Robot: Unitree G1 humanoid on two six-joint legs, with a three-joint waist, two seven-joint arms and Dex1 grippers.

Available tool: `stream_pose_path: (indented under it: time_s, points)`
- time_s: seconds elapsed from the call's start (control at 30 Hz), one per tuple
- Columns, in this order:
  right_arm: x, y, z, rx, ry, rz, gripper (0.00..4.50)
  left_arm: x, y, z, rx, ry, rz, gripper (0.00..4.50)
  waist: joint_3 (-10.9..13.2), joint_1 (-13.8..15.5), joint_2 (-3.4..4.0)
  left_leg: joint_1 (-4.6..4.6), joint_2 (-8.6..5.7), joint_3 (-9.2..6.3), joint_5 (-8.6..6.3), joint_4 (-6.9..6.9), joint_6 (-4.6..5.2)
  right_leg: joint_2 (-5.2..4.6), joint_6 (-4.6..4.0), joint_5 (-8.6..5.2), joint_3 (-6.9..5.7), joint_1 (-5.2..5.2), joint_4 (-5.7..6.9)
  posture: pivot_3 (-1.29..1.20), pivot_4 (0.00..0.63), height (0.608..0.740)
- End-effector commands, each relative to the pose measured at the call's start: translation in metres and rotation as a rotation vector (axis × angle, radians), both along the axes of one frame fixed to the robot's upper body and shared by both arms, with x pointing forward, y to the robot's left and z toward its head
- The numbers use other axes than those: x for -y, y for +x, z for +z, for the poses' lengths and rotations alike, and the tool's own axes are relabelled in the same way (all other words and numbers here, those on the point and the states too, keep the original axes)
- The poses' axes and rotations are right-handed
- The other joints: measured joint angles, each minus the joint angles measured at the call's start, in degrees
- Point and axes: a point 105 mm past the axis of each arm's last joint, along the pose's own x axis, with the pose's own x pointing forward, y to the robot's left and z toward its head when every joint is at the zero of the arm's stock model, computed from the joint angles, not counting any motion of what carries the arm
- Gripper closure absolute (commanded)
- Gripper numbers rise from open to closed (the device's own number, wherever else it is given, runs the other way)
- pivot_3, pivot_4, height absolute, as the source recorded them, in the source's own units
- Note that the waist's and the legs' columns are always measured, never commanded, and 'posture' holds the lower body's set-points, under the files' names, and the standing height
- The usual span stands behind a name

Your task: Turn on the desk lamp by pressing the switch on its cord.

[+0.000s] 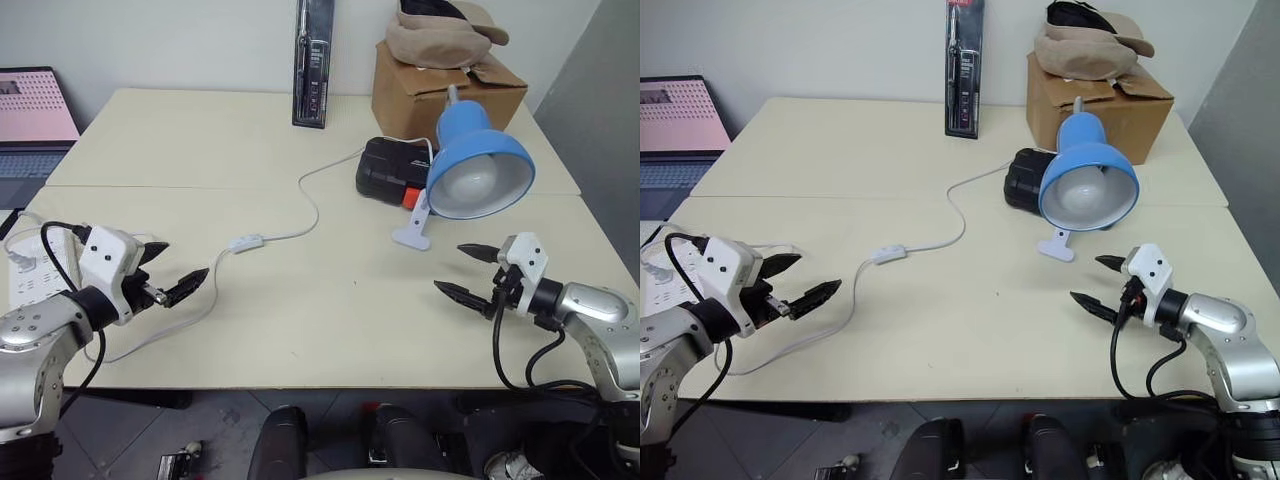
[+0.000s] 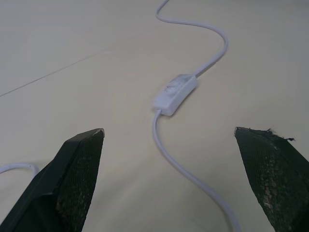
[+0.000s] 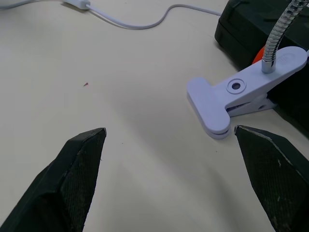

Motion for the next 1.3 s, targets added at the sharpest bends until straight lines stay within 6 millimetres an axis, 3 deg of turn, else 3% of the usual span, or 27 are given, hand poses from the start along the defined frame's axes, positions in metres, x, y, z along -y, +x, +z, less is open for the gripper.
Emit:
stream_pose_path:
  time_s: [0.03, 0.53, 0.77, 1.13, 1.3]
  points:
    - [-0.001, -0.001, 0.015, 0.056, 0.009, 0.004, 0.03, 0.002, 0.001, 0.011, 0.042, 0.021, -0.028, 0.0, 0.0, 0.0, 0.0, 0.0, 0.0, 0.0, 0.0, 0.0, 0.0, 0.0, 0.0, 0.0, 0.0, 0.0, 0.0, 0.0, 0.15, 0.74]
    - [-0.011, -0.002, 0.012, 0.038, 0.049, -0.021, 0.03, 0.007, 0.01, 0.022, 0.109, 0.062, -0.117, 0.0, 0.0, 0.0, 0.0, 0.0, 0.0, -0.01, 0.0, 0.0, 0.0, 0.0, 0.0, 0.0, -0.01, 0.01, 0.01, 0.0, 0.15, 0.74]
    - [-0.029, -0.007, 0.011, 0.015, 0.089, -0.041, 0.03, 0.003, 0.03, 0.024, 0.13, 0.043, -0.121, 0.0, 0.0, 0.0, 0.0, 0.0, 0.0, -0.01, 0.0, 0.01, 0.0, 0.01, 0.01, 0.01, -0.02, 0.01, 0.02, 0.0, 0.15, 0.74]
    - [-0.07, -0.02, 0.011, -0.088, 0.07, -0.047, 0.03, 0.012, 0.07, -0.007, -0.032, -0.035, -0.221, 0.0, 0.0, 0.0, -0.03, 0.0, -0.02, -0.03, 0.01, 0.07, 0.01, 0.02, 0.02, 0.01, -0.06, 0.04, 0.06, 0.0, 0.15, 0.74]
    - [-0.08, -0.027, 0.019, -0.078, 0.051, -0.027, 0.03, 0.026, 0.09, -0.022, -0.123, -0.048, -0.284, 0.0, 0.0, 0.0, -0.04, -0.1, -0.05, -0.06, 0.01, 0.15, 0.01, 0.04, 0.04, 0.02, -0.11, 0.03, 0.04, 0.0, 0.15, 0.74]
